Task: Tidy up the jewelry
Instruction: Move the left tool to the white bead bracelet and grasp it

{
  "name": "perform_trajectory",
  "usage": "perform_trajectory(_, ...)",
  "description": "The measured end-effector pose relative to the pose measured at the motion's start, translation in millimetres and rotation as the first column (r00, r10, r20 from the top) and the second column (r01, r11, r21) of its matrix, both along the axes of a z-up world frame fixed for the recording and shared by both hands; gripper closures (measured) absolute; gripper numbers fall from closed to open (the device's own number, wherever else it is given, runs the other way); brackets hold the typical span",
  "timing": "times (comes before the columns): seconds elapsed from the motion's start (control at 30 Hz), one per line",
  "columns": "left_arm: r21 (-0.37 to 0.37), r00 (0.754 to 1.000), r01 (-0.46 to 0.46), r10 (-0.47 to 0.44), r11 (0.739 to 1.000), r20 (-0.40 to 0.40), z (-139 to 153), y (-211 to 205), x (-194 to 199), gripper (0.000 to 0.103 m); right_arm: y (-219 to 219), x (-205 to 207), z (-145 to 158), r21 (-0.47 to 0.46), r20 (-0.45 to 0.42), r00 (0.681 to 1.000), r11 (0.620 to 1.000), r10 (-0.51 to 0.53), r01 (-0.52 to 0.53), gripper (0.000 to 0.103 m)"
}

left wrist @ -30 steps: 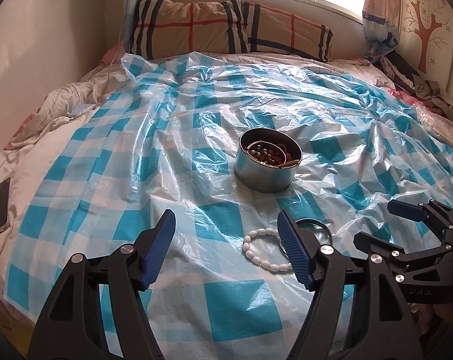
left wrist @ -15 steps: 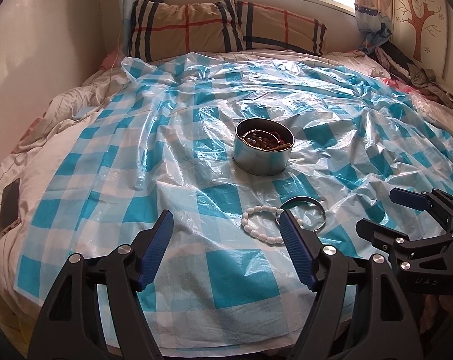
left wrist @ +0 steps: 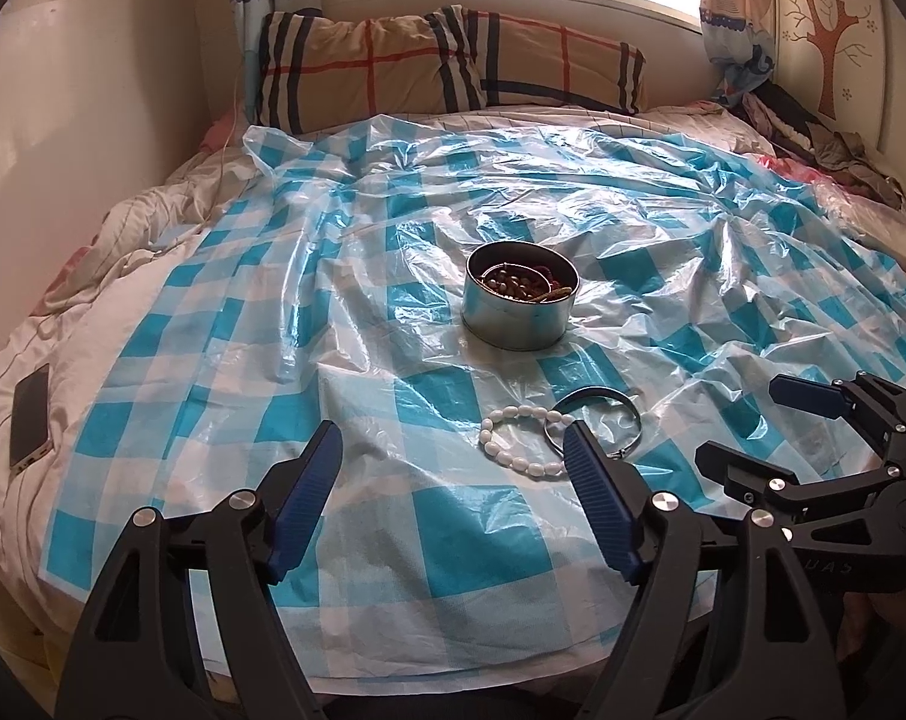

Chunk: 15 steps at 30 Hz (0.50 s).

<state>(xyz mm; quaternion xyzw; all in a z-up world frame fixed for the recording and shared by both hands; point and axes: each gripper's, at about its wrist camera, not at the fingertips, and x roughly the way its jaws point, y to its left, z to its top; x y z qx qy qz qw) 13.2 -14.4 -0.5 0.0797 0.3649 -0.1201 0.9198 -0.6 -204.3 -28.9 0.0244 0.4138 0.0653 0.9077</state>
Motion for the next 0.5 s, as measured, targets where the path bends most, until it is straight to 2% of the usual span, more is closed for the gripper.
perform_trajectory(0.13, -0.003, 0.999, 0.026, -0.026, 1.0, -0.039, -5, 4, 10, 0.026, -7, 4, 0, 0.031, -0.008, 1.0, 1.0, -0.001, 0.001, 0.02)
perform_trajectory(0.37, 0.07, 0.977, 0.15, -0.137, 0.986, -0.163, -33, -7, 38, 0.026, -3, 27, -3, -0.054, -0.019, 0.999, 0.998, 0.032, -0.033, 0.02)
perform_trajectory(0.43, 0.085, 0.975, 0.169, -0.154, 0.982, -0.162, -36, -13, 44, 0.026, -2, 35, -7, -0.068, -0.03, 0.999, 0.997, 0.045, -0.047, 0.023)
perform_trajectory(0.5, 0.109, 0.973, 0.184, -0.166, 0.977, -0.162, -39, -20, 52, 0.026, 1, 44, -12, -0.074, -0.044, 0.997, 0.995, 0.059, -0.062, 0.031)
